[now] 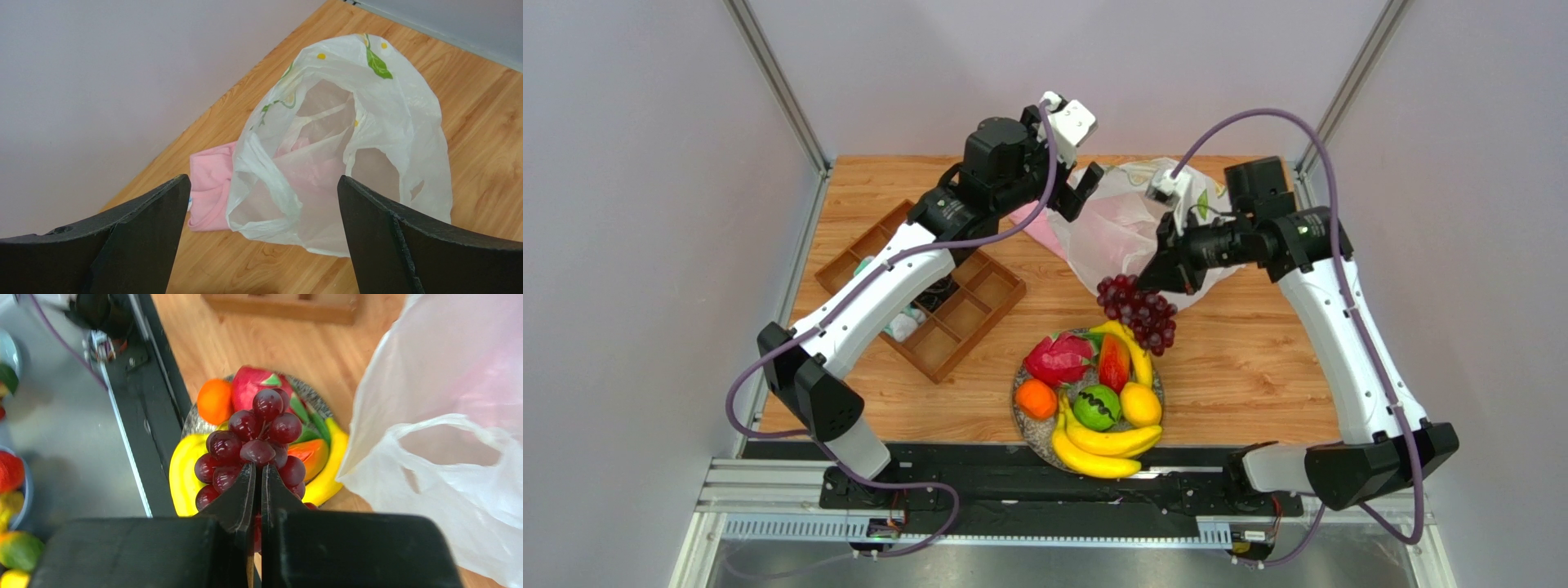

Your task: Take the fake fruits out of the plastic bag

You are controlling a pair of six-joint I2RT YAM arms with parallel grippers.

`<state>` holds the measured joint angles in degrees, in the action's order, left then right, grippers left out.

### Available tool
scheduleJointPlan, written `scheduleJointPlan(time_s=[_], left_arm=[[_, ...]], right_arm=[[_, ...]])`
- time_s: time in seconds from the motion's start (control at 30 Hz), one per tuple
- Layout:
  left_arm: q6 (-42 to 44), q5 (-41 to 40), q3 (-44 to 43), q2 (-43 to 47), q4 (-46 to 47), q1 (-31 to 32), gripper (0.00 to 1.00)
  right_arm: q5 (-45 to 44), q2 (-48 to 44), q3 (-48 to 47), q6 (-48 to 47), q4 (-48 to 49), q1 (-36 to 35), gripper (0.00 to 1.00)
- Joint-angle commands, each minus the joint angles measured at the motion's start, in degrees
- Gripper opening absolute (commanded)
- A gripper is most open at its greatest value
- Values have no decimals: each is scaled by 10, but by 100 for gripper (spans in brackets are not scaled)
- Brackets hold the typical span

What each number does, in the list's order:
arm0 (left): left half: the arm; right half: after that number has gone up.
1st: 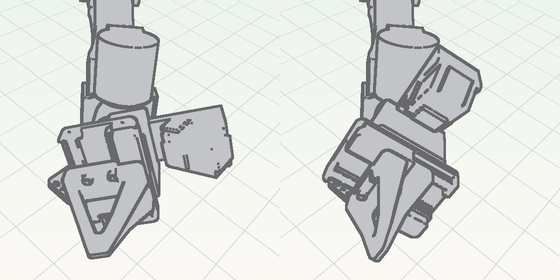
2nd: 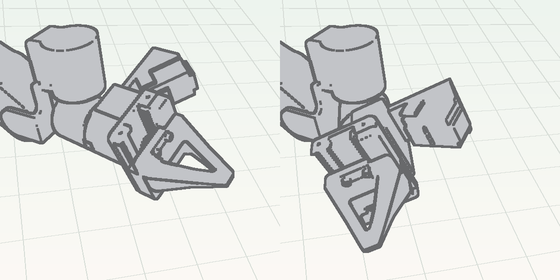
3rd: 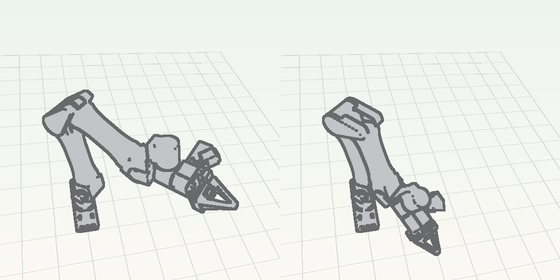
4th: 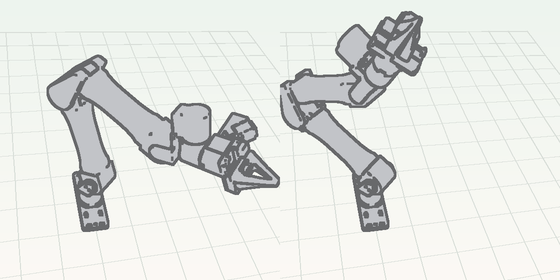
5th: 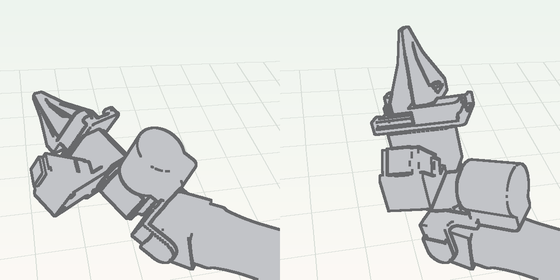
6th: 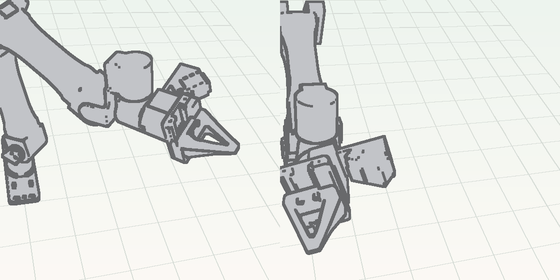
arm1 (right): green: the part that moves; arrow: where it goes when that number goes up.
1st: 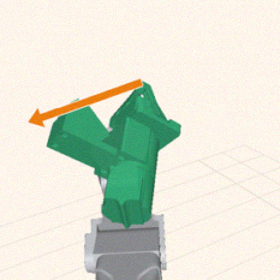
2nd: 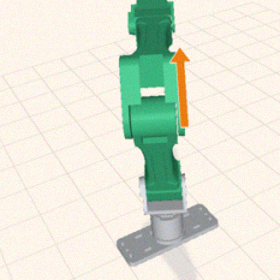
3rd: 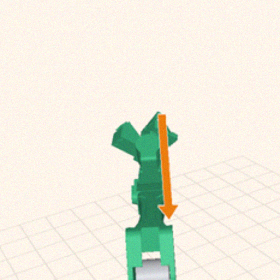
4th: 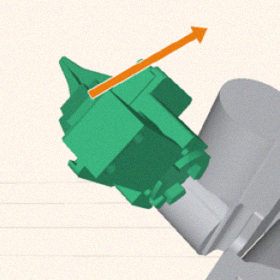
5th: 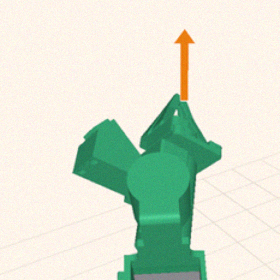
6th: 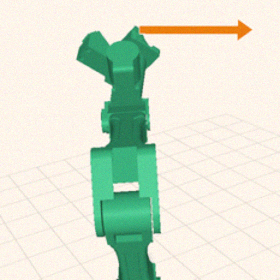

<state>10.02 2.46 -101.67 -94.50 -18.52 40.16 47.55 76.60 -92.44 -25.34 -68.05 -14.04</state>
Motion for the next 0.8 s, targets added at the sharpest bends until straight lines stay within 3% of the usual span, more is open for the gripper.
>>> scheduleJointPlan(time_s=[0.0, 0.23, 0.47, 0.77], left_arm=[[17, -9, 36, 19, -11, -13, 98], [1, -13, 44, 37, -9, -44, 99], [0, -11, 72, 57, -4, -56, 99], [-12, 0, 63, 44, -3, -59, 99]], right_arm=[[-63, -21, 45, -87, -16, -61, 0], [-85, 12, 80, -91, -10, -126, 0], [-84, 48, 96, -95, -4, -136, 0], [-85, 150, 5, -156, -95, -173, 0]])
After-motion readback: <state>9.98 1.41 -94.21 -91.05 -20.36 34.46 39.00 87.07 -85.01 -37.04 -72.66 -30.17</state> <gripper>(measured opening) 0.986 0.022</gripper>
